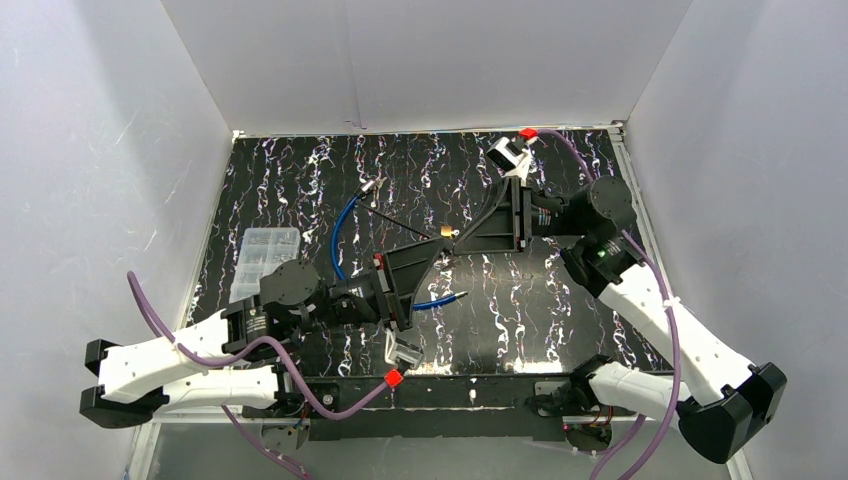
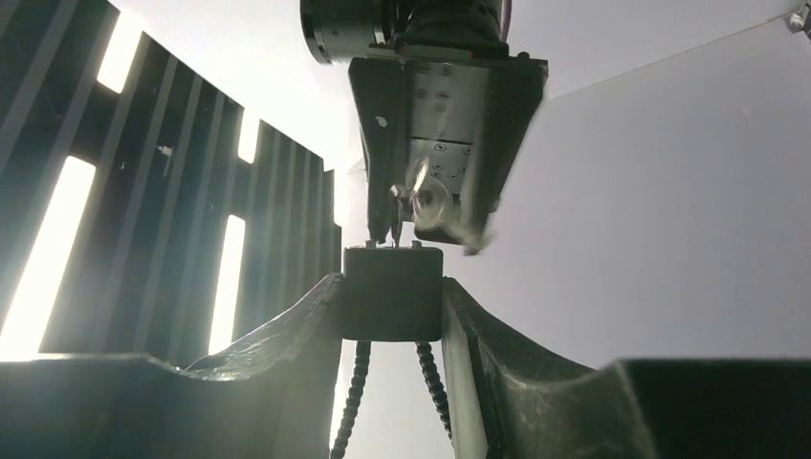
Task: Unlock with the key
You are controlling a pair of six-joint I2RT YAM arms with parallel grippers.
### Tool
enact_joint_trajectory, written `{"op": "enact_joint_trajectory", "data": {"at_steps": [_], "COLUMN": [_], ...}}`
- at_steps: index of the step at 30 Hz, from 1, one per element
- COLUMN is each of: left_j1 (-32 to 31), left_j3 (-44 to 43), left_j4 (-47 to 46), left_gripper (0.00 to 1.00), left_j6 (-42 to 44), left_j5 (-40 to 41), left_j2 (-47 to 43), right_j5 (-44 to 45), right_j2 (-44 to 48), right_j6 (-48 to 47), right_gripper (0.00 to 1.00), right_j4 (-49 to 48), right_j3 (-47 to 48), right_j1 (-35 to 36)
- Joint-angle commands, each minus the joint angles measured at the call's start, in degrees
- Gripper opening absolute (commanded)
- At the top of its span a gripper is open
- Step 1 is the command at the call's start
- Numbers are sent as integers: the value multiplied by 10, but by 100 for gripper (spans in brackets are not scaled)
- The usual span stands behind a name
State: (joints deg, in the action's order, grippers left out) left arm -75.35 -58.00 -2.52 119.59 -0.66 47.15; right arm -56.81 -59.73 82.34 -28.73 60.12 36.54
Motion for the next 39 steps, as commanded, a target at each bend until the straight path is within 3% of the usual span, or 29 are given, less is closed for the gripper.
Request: {"op": "enact_joint_trajectory", "data": {"at_steps": [1, 4, 7, 10, 14, 18, 22, 26, 35, 39], "left_j1": [-4, -4, -4, -4, -4, -4, -8, -18, -26, -26], "left_j3": [-19, -33, -45, -57, -80, -103, -118, -138, -151, -148], "left_j4": [7, 37, 74, 104, 115, 124, 132, 146, 161, 160], "left_gripper": [0, 0, 0, 0, 0, 0, 0, 0, 0, 0], "left_j6": [144, 112, 84, 63, 30, -13, -54, -95, -106, -103], "left_j5": [-9, 28, 57, 79, 103, 110, 97, 91, 93, 94], "left_j2": [4, 6, 7, 10, 19, 31, 40, 52, 71, 74], "right_j5": [10, 36, 60, 84, 109, 202, 274, 325, 355, 350], "right_j2": [13, 32, 32, 34, 67, 102, 125, 108, 70, 64], "right_j6": [-133, -265, -353, -415, -506, -646, -724, -782, -822, -822], "right_gripper": [55, 69, 74, 77, 80, 81, 81, 82, 82, 77], "right_j4": [161, 338, 451, 504, 518, 551, 504, 489, 462, 450], "right_j3": [60, 139, 212, 253, 245, 217, 167, 179, 201, 199], "right_j1": [-32, -59, -70, -70, -58, -3, 56, 101, 145, 155]}}
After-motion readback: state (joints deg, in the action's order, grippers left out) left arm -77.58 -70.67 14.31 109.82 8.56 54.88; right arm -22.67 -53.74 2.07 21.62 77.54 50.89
